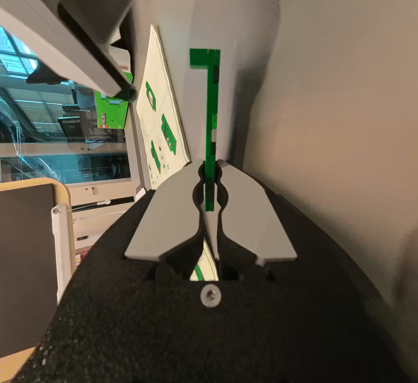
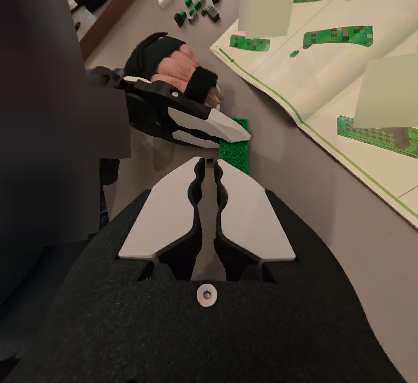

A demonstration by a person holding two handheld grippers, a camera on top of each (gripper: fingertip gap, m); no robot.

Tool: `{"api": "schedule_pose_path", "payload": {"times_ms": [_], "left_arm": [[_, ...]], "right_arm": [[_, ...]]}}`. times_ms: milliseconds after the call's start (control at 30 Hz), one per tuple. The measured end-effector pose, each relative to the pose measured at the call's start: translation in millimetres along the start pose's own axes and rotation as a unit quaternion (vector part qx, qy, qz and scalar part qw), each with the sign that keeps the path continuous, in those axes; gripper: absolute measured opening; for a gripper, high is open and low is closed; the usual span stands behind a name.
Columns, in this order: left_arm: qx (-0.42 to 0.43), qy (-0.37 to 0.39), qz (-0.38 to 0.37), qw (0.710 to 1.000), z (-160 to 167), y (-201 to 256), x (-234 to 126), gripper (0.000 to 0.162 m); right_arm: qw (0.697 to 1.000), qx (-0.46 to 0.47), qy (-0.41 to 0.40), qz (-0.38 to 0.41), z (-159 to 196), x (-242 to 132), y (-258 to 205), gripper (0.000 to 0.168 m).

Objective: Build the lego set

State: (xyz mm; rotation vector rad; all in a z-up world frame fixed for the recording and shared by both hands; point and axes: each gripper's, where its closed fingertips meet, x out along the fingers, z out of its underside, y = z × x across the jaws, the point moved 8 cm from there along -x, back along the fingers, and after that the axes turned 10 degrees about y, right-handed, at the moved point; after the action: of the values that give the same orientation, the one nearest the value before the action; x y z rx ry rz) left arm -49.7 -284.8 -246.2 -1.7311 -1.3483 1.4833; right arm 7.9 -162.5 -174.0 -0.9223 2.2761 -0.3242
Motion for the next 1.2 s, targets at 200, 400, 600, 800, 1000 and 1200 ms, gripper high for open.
{"api": "schedule_pose_path", "payload": {"times_ms": [200, 400, 600, 800, 1000, 1200], "left_arm": [[0.035, -0.020, 0.005, 0.999, -1.8, 0.1, 0.9, 0.006], [0.097, -0.047, -0.005, 0.994, -2.7, 0.0, 1.1, 0.006], [0.134, -0.042, -0.027, 0.990, -4.1, 2.9, 0.8, 0.006], [0.146, -0.035, -0.031, 0.988, -6.2, 5.3, 0.2, 0.006], [0.157, -0.031, -0.035, 0.986, -7.9, 6.5, -0.9, 0.006], [0.162, -0.030, -0.036, 0.986, -8.2, 7.3, -1.7, 0.006]], "right_arm": [[0.998, 0.022, 0.051, -0.008, 27.2, -1.8, 14.9, 0.008], [0.999, -0.025, 0.021, 0.013, 30.6, -5.7, 9.5, 0.008], [0.993, -0.095, -0.011, 0.064, 36.6, 3.4, 1.6, 0.008], [0.987, -0.121, -0.054, 0.088, 42.0, 11.7, -2.1, 0.008], [0.979, -0.141, -0.108, 0.101, 40.7, 17.1, -7.1, 0.008], [0.973, -0.149, -0.135, 0.114, 38.6, 19.5, -9.0, 0.008]]}}
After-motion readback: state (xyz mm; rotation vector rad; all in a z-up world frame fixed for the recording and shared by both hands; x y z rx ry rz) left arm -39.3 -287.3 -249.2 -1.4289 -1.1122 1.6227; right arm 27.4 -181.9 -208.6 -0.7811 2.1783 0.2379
